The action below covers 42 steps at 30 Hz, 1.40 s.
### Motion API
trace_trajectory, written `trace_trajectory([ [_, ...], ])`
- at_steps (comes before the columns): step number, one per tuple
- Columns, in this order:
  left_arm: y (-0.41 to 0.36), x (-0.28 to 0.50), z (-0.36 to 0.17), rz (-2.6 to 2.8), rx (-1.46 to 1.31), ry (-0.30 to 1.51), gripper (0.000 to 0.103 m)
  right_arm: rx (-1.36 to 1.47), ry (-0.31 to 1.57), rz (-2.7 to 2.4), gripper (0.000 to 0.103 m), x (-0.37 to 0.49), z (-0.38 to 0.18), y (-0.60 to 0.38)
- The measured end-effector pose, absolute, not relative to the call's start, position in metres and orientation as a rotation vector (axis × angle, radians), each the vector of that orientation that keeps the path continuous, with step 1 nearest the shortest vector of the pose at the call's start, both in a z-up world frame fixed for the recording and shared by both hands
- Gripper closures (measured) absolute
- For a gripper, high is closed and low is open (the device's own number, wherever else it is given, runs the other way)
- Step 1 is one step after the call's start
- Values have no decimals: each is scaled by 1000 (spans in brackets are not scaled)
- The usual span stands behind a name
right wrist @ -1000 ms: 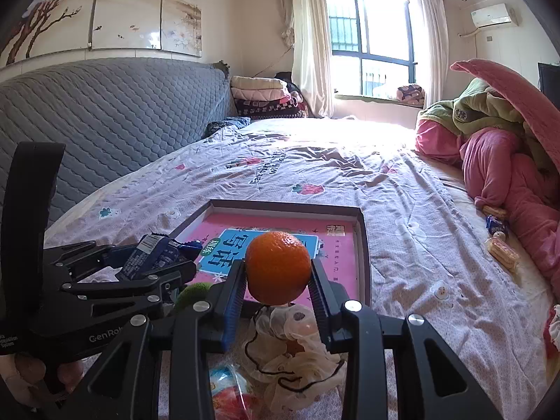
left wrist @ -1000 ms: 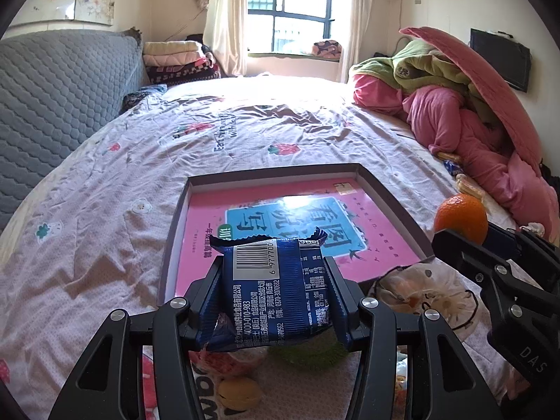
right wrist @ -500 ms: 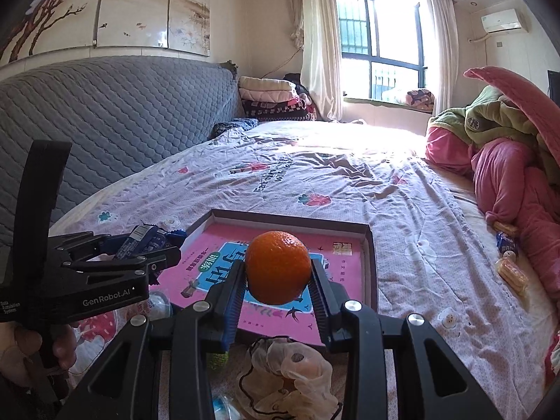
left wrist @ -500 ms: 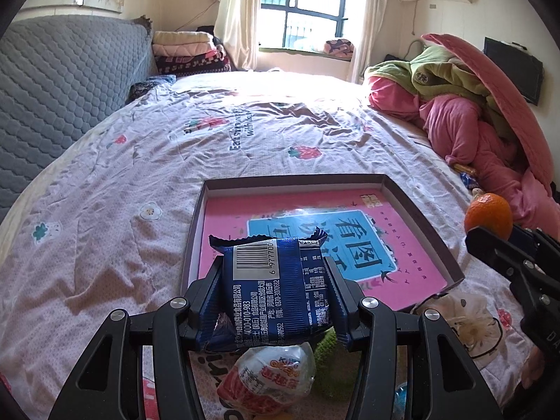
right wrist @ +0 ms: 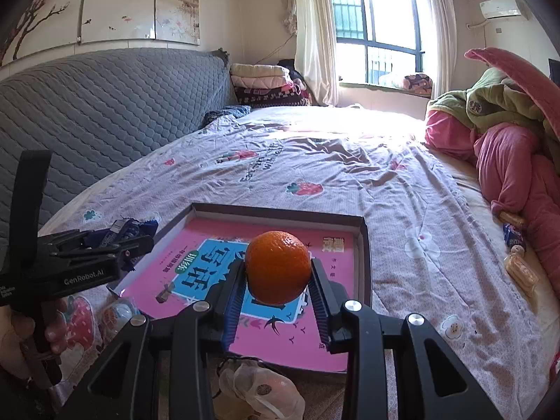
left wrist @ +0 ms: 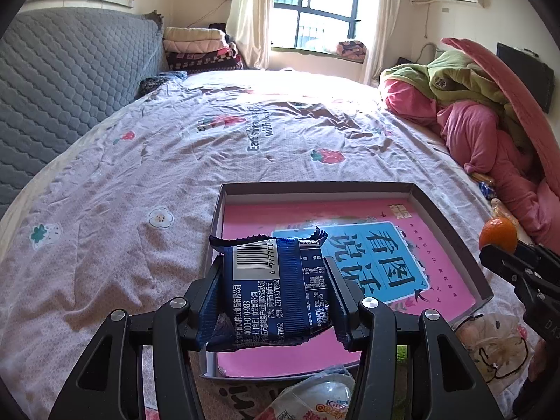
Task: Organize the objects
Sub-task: 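Lift the snack packet with the left tool while the right tool carries the orange over the box, then lower the orange onto the picture book and open the right tool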
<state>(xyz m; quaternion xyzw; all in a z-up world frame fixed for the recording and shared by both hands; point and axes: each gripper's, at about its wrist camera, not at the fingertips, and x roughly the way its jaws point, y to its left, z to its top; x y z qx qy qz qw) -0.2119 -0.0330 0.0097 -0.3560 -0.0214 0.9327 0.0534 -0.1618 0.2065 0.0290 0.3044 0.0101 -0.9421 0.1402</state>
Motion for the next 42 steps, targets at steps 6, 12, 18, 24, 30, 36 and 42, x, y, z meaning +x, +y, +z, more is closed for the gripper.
trace_trajectory([
  [6,-32,-217,-3,2793,-1150,-76,48,958,16,-2708,66,-172,11,215],
  [12,-29,-219,-11,2769,-1190,-72,48,1039,-19,-2682,66,-179,-5,223],
  [18,-27,-223,-19,2738,-1237,-68,48,1069,7,-2692,66,-181,-12,226],
  [24,-23,-225,-28,2725,-1282,-36,48,1127,32,-2699,66,-188,-24,229],
  [30,-20,-227,-35,2701,-1310,-37,48,1149,19,-2695,66,-190,-29,232],
  [36,-17,-229,-42,2669,-1345,-35,48,1157,32,-2687,66,-190,-31,231],
  [42,-14,-230,-49,2647,-1378,-33,48,1160,52,-2665,66,-193,-32,225],
])
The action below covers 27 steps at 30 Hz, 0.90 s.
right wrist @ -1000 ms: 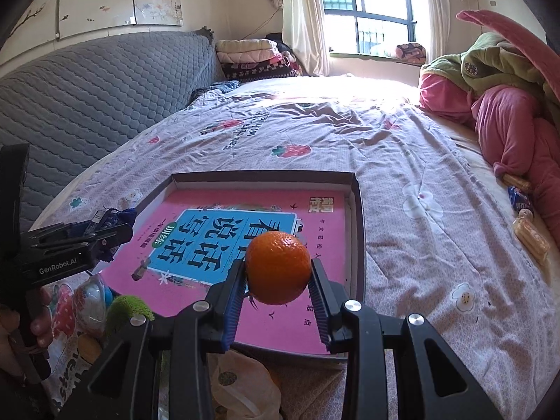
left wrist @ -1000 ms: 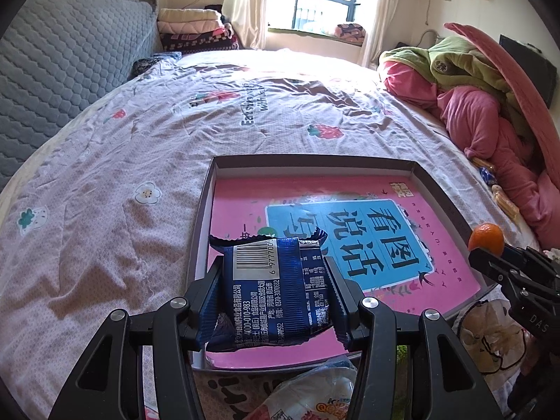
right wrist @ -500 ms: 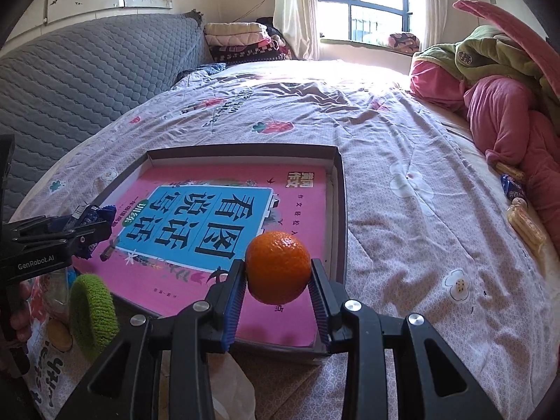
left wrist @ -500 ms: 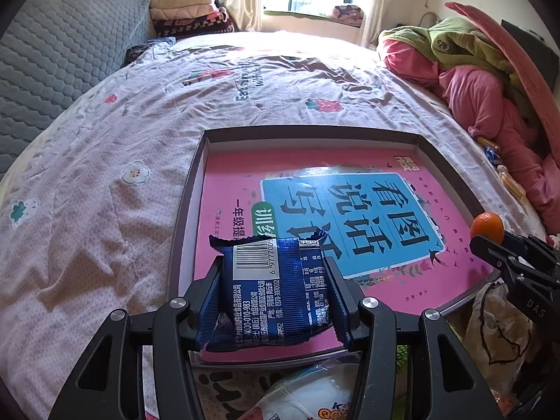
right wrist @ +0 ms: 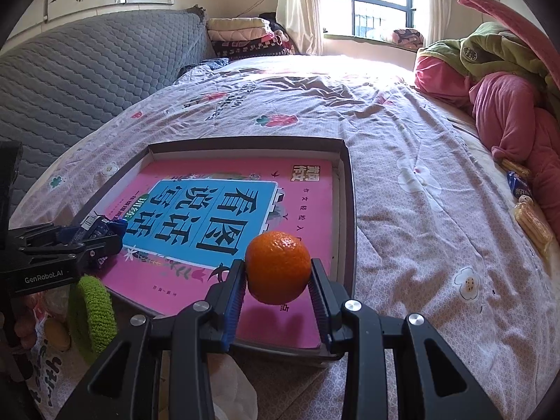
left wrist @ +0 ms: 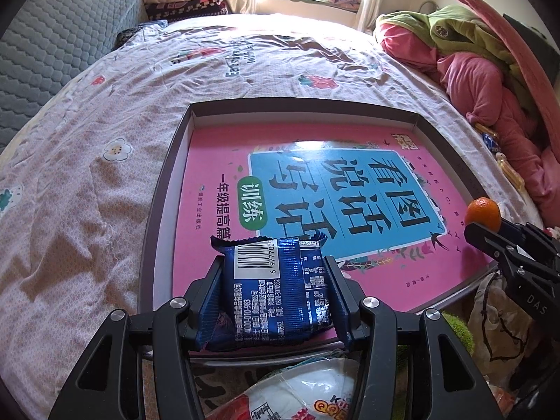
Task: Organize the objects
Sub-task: 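Lower the orange onto the picture book and open the right tool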
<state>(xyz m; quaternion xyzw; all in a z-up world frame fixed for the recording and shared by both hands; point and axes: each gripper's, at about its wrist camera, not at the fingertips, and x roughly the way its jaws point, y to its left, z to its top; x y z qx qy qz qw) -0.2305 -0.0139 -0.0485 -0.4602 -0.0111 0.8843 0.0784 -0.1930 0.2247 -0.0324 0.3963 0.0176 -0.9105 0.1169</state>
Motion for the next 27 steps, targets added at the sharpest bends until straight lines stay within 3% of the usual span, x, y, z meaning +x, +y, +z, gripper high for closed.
trace_trajectory([
  [27,-4,-224,-44,2638,-1380,44,48,1246,93,-2592,66,-200,-38,216],
])
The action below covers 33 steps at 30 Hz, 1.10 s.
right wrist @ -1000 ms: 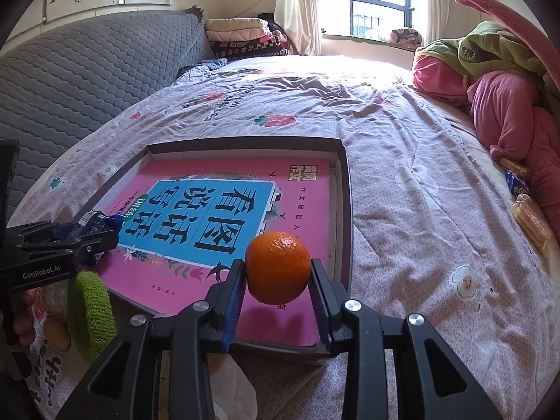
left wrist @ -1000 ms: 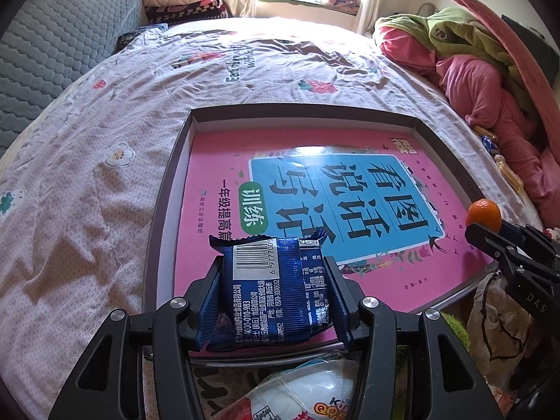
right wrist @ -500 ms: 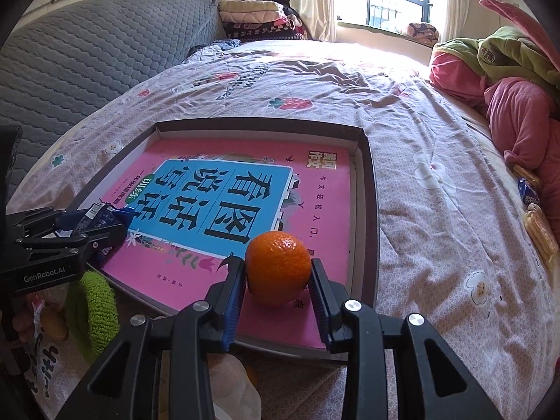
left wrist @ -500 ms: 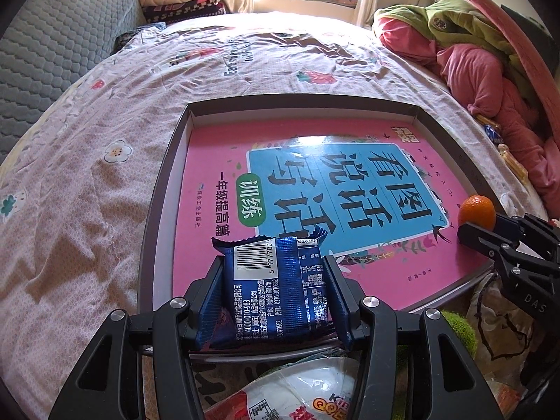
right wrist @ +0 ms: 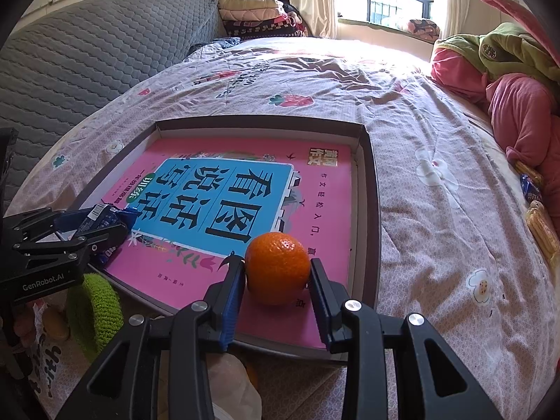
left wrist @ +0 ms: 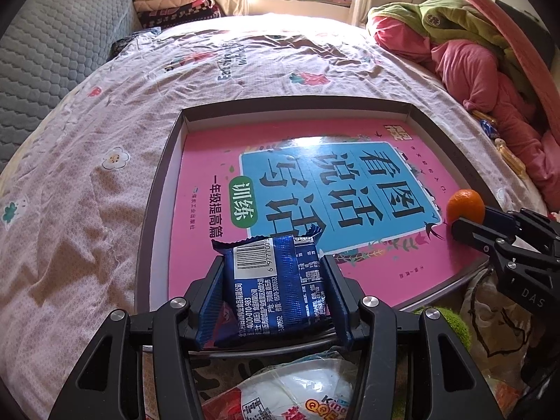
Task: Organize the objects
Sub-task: 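Lower the orange onto the picture book and open the right tool, then lower the snack packet into the box and open the left tool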
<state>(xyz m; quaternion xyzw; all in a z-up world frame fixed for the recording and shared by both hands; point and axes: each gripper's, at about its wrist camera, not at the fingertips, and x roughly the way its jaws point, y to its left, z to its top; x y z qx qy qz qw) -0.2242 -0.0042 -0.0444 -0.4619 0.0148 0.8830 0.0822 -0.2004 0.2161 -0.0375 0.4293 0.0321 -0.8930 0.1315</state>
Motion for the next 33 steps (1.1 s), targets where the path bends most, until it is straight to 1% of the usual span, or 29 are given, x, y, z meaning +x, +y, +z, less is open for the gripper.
trace_trajectory([
  [7,-6,-225,-44,2641,-1387,39,48,1227,90,-2614,64,-200,-34,219],
  [9,-7,-225,-44,2641,-1386,40,48,1220,88,-2614,60,-200,-33,220],
  [14,-7,-225,-43,2646,-1384,37,48,1213,89,-2616,57,-199,-32,221],
  [15,-8,-225,-42,2650,-1379,33,48,1211,93,-2621,54,-199,-32,221],
  [17,-10,-226,-41,2662,-1377,30,43,1209,91,-2626,51,-199,-31,221],
  [25,-19,-229,-37,2697,-1373,-4,41,1194,69,-2637,50,-198,-28,224],
  [29,-25,-229,-33,2715,-1364,-29,39,1179,51,-2660,45,-197,-25,228],
  [33,-29,-227,-25,2736,-1336,-43,39,1162,10,-2676,45,-197,-21,234],
])
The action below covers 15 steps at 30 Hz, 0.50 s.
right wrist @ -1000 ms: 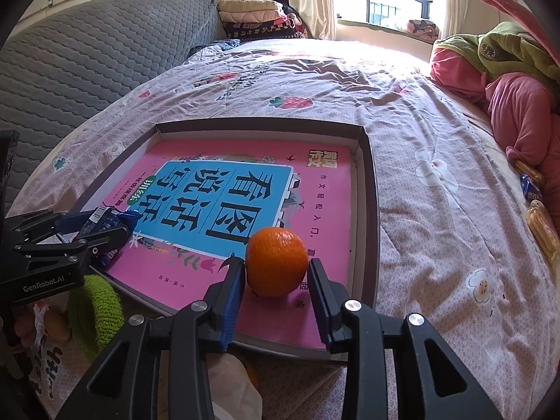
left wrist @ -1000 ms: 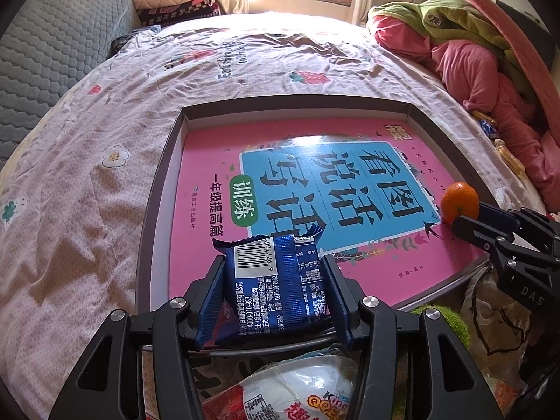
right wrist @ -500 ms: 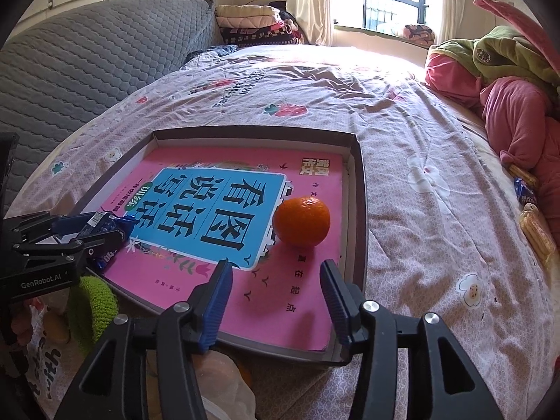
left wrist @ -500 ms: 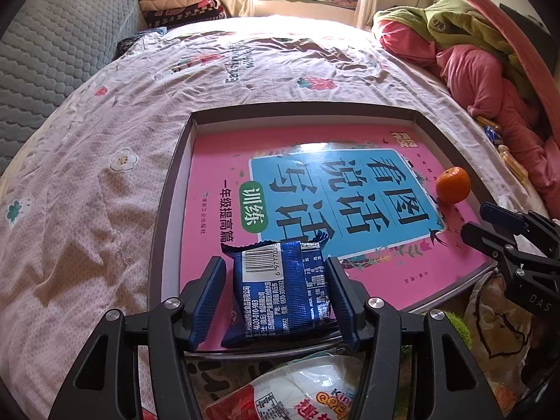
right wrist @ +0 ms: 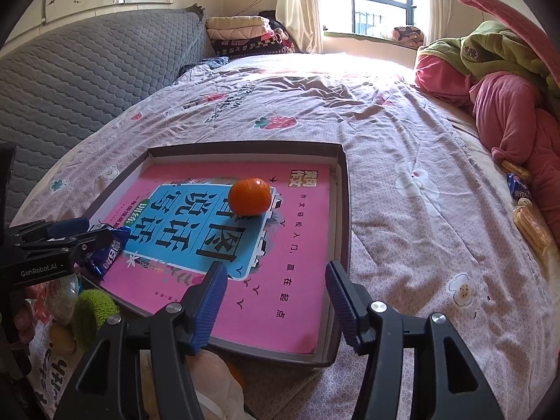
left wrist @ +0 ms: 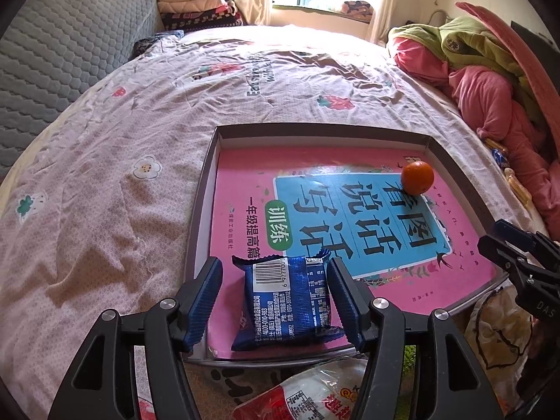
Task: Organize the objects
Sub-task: 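Lower the snack packet into the box and open the left tool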
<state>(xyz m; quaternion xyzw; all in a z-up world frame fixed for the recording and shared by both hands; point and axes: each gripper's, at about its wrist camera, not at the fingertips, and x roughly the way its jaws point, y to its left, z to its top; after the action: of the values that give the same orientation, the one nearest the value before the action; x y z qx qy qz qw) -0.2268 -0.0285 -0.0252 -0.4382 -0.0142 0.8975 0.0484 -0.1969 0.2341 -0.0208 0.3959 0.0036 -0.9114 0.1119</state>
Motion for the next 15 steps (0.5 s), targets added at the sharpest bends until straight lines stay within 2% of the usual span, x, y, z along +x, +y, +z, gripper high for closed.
trace_trajectory([
  [15,-39,-202,18,2820,-1193,-91,39,1037,-47,-2706,42,-186,5,240],
])
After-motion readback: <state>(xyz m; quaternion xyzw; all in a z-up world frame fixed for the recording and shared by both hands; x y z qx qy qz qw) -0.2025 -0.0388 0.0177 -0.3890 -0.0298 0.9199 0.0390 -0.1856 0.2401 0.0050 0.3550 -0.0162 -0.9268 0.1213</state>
